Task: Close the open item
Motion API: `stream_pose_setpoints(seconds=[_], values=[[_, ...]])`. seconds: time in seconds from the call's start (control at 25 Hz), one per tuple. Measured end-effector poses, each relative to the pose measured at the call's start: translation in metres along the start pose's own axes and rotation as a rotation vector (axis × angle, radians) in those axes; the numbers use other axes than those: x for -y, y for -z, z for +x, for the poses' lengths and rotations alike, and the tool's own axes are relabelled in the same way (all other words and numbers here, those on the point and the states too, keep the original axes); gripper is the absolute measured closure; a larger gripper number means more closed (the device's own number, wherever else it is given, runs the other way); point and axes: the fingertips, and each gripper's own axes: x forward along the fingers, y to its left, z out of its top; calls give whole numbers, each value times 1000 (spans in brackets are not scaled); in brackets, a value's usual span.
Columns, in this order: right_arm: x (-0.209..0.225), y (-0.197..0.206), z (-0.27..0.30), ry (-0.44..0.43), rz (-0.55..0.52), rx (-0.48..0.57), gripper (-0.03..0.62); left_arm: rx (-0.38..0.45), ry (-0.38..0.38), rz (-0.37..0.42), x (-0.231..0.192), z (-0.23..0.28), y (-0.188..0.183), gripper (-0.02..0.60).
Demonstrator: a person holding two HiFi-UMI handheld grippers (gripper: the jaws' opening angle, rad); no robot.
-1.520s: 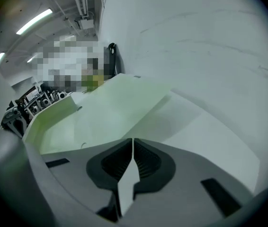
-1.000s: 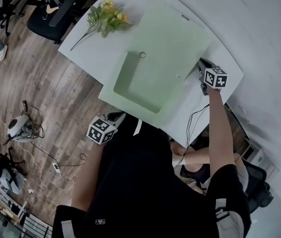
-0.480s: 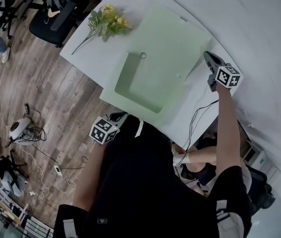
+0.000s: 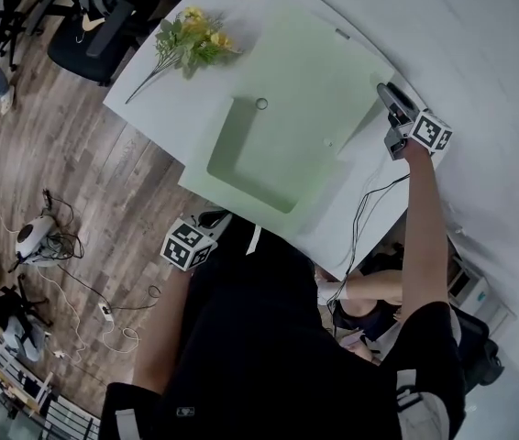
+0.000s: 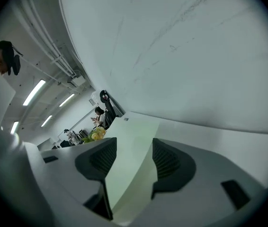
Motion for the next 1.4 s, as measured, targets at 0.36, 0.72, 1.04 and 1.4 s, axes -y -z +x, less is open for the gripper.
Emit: stream_pose_setpoints(seconds=[0.36, 0.72, 1.04, 1.4], values=[[22, -1, 11, 51, 44, 20, 364, 0, -12, -11, -3, 4, -2, 575], [-11, -1, 27, -173, 120, 5, 356, 6, -22, -22, -4, 8, -4, 575], [-70, -24, -5, -389, 75, 24, 356, 21, -3, -11, -1, 7, -7, 575], [-152, -20, -52, -636, 28, -49, 356, 3, 26, 52, 4, 7, -6, 575]])
